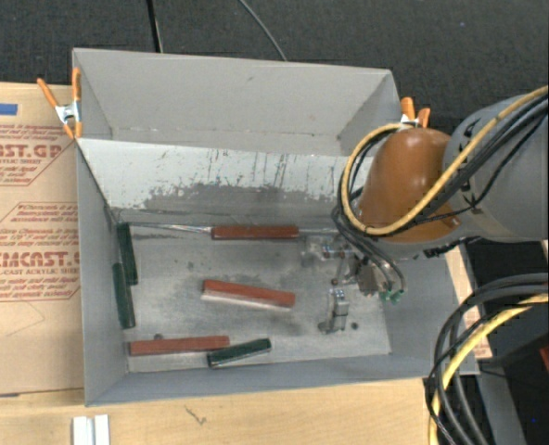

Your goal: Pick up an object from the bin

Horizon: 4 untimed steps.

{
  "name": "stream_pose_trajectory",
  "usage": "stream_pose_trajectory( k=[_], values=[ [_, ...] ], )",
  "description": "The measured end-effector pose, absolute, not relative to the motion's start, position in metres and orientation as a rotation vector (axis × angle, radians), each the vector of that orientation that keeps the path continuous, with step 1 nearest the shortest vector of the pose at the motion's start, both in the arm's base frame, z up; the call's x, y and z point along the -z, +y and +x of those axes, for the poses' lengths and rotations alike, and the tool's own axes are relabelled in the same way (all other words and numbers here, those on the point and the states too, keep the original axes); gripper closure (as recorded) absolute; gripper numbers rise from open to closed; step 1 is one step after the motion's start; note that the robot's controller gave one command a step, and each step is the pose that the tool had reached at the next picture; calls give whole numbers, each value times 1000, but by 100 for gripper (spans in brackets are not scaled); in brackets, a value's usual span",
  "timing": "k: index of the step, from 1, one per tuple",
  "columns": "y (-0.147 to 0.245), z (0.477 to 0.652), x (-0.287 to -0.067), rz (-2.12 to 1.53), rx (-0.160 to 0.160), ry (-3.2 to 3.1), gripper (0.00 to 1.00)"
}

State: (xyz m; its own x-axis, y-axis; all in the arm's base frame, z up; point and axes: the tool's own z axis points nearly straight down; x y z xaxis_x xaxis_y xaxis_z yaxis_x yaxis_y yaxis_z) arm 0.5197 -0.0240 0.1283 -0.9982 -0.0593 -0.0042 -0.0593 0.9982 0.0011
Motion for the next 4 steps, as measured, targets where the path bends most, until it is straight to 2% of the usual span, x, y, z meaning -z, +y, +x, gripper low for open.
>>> stream_pose_trajectory(
  k=[1, 2, 3, 4],
  values=[
    [-27, 500, -69, -150, 0, 3139, 100],
    [-27, 500, -69, -150, 0, 3139, 0],
    [-27, 500, -69, -150, 0, 3138, 100],
    [-27, 500, -69, -151, 0, 3139, 0]
  ],
)
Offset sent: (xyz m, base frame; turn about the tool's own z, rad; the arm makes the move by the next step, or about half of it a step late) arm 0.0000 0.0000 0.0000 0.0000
